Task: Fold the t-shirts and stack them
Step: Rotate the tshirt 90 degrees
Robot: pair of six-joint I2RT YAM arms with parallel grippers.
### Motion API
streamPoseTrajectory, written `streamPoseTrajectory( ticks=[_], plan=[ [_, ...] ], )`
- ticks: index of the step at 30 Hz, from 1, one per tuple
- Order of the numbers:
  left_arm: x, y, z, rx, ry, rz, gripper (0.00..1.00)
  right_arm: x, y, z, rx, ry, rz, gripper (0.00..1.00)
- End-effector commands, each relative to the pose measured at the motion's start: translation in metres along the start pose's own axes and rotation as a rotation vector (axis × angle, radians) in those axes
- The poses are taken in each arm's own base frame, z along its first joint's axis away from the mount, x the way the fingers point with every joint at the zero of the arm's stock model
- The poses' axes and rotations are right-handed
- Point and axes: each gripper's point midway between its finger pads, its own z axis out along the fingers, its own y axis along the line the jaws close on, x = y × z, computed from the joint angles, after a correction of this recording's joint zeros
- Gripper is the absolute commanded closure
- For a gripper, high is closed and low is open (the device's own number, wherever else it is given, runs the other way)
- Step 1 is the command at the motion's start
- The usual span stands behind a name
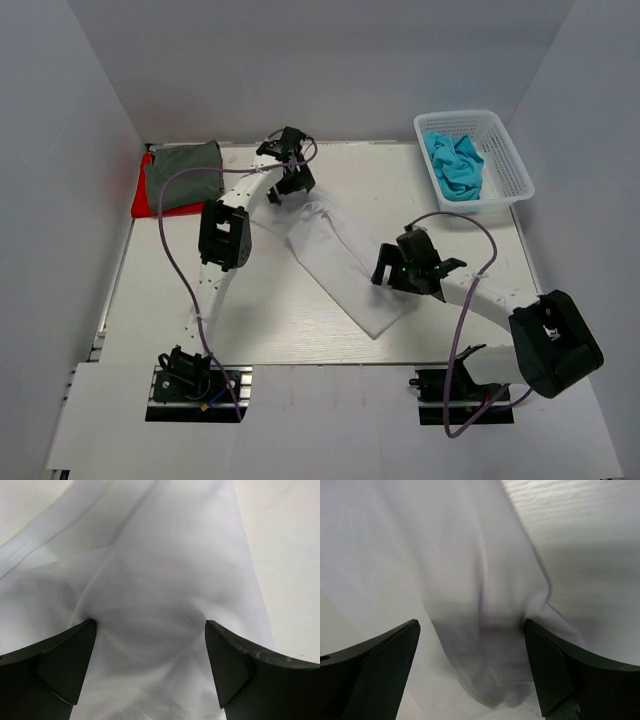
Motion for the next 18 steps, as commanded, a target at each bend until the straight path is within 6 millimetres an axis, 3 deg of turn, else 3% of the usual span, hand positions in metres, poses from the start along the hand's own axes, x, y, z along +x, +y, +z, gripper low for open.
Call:
streamPoseTrajectory(
  ticks=[1,2,3,6,9,13,17,18],
  plan=[
    [0.013,-0.035,0.034,0.188,0.050,0.109,0.01,0.063,0.014,-0.013,-0.131,0.188,-0.005,0.10],
    [0.004,-0.052,0.023,0.290,0.011,0.147,0.01,0.076,0.026,-0.018,-0.193,0.232,-0.057,0.10],
    [0.004,-0.071,0.027,0.402,-0.014,0.149,0.01,0.080,0.032,-0.020,-0.222,0.240,-0.081,0.10],
    [-0.005,-0.093,0.020,0.481,-0.057,0.181,0.01,0.111,0.052,-0.032,-0.326,0.325,-0.264,0.10],
    [-0.028,-0.112,0.017,0.537,-0.148,0.218,0.01,0.134,0.072,-0.044,-0.432,0.380,-0.377,0.10],
    [-0.038,-0.111,0.025,0.543,-0.190,0.221,0.01,0.154,0.074,-0.052,-0.428,0.436,-0.507,0.10],
    [-0.049,-0.114,0.016,0.582,-0.240,0.282,0.01,0.160,0.079,-0.059,-0.442,0.432,-0.587,0.10],
    [-0.058,-0.118,0.005,0.598,-0.273,0.292,0.01,0.157,0.083,-0.062,-0.453,0.414,-0.597,0.10]
  ],
)
